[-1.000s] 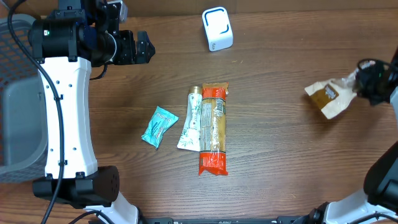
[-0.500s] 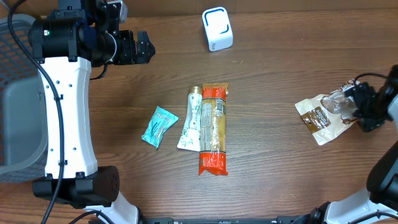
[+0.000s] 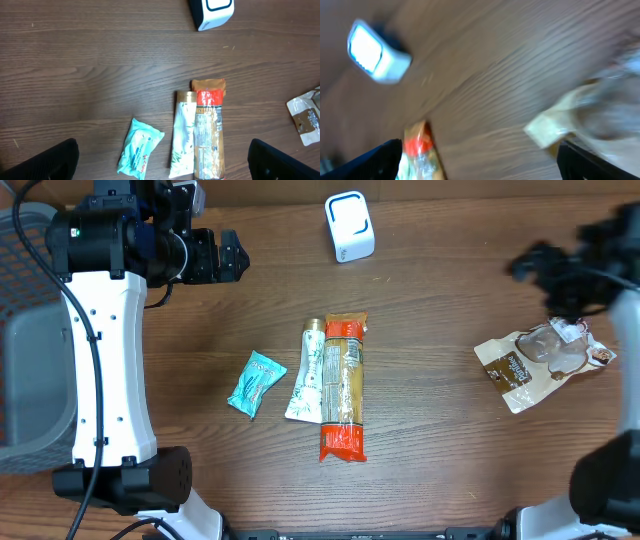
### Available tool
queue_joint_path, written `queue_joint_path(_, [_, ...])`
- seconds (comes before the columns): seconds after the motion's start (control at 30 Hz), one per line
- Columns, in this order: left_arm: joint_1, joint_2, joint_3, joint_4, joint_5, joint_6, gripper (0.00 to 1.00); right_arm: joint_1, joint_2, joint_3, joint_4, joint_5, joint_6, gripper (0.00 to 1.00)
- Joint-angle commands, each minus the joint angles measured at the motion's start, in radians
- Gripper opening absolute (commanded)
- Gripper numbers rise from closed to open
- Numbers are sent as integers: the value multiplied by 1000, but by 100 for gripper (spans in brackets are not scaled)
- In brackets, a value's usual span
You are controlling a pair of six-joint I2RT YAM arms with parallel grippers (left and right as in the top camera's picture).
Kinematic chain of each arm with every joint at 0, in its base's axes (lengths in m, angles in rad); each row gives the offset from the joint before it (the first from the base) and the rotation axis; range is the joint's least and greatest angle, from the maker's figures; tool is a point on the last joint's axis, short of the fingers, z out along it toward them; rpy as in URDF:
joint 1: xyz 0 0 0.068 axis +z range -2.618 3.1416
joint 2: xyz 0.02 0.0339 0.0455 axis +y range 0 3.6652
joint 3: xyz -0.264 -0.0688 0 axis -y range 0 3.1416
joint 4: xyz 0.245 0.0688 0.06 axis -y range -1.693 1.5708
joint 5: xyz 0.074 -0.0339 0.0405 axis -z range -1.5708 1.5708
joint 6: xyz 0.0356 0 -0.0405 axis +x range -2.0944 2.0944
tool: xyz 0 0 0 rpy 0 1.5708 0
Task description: Scan the item barcode
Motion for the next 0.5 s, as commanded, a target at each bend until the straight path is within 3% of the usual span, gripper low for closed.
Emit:
queue_joint_path(0.0, [0,2,3,1,-2,22,100,160,74,-71,11,-55,-71,100])
queue_joint_path(0.37, [0,2,3,1,-3,22,100,568,209,-167,131,-96,-52,99])
queue_joint_path(0.47, [0,2,3,1,-2,22,100,660,223,-169,189,-42,30,99])
